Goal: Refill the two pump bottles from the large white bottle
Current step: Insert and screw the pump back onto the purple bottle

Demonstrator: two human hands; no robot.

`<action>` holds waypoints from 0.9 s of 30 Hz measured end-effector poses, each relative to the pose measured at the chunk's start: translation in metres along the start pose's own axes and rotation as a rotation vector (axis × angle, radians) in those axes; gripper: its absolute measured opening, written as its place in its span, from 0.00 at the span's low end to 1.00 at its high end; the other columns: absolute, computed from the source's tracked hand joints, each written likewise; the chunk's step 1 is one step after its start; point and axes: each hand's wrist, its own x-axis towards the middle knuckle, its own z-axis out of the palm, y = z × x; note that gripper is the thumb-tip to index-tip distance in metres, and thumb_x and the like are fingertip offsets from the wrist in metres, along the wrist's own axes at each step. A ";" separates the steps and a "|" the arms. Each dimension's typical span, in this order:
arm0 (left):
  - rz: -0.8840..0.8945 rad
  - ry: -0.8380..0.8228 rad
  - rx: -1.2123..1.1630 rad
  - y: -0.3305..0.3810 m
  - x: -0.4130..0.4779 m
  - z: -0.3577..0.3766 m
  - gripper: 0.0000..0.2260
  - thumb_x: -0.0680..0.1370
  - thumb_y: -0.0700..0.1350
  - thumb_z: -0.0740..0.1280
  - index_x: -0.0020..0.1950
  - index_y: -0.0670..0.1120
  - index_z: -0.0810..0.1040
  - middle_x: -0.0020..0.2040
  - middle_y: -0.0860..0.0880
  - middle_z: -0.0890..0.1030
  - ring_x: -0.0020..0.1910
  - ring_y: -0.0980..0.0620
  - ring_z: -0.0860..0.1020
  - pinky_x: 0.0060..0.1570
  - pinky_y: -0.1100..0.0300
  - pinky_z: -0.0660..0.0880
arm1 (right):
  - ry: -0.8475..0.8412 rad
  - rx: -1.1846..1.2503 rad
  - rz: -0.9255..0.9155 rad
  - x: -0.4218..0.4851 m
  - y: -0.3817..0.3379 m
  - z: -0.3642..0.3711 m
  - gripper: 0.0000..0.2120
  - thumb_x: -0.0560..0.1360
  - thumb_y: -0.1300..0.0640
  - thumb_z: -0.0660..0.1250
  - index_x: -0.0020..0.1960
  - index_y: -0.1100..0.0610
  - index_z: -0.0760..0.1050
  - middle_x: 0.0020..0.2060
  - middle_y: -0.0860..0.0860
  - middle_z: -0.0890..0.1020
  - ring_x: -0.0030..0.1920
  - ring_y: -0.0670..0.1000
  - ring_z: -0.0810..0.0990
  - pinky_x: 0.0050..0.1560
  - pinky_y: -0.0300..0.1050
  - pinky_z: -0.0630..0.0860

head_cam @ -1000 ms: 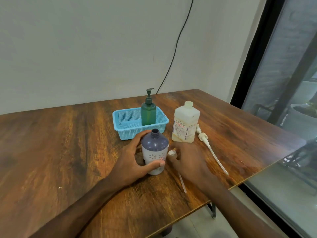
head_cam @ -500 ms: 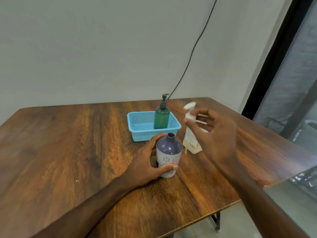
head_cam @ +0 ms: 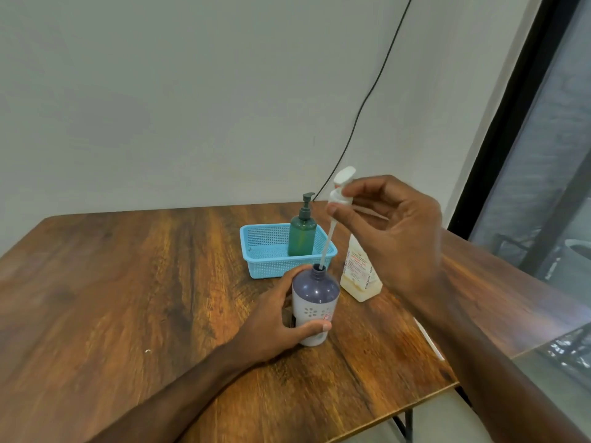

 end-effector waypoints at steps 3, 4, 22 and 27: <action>0.005 0.003 -0.001 0.000 -0.001 0.000 0.39 0.72 0.46 0.84 0.78 0.55 0.68 0.68 0.62 0.81 0.67 0.59 0.81 0.65 0.64 0.77 | -0.027 -0.015 0.043 -0.009 0.012 0.006 0.13 0.71 0.62 0.79 0.53 0.61 0.82 0.49 0.47 0.87 0.50 0.44 0.86 0.50 0.38 0.83; 0.005 0.005 -0.001 0.000 -0.001 0.000 0.39 0.72 0.46 0.84 0.78 0.54 0.68 0.68 0.62 0.81 0.67 0.59 0.81 0.65 0.64 0.77 | -0.029 -0.017 0.069 -0.013 0.017 0.008 0.12 0.71 0.61 0.79 0.53 0.60 0.83 0.49 0.47 0.87 0.50 0.43 0.86 0.49 0.39 0.83; -0.019 0.008 -0.015 0.002 -0.002 0.001 0.38 0.73 0.43 0.83 0.78 0.54 0.68 0.69 0.59 0.81 0.68 0.59 0.81 0.63 0.66 0.78 | -0.141 -0.269 0.183 -0.062 0.067 0.019 0.11 0.73 0.51 0.77 0.53 0.47 0.82 0.51 0.38 0.84 0.53 0.40 0.82 0.54 0.40 0.82; -0.002 -0.002 -0.015 0.004 -0.003 0.000 0.37 0.75 0.44 0.81 0.80 0.53 0.67 0.71 0.61 0.79 0.69 0.58 0.80 0.65 0.64 0.77 | -0.139 -0.175 0.136 -0.072 0.072 0.015 0.12 0.74 0.55 0.77 0.56 0.48 0.81 0.55 0.38 0.84 0.59 0.43 0.82 0.55 0.41 0.82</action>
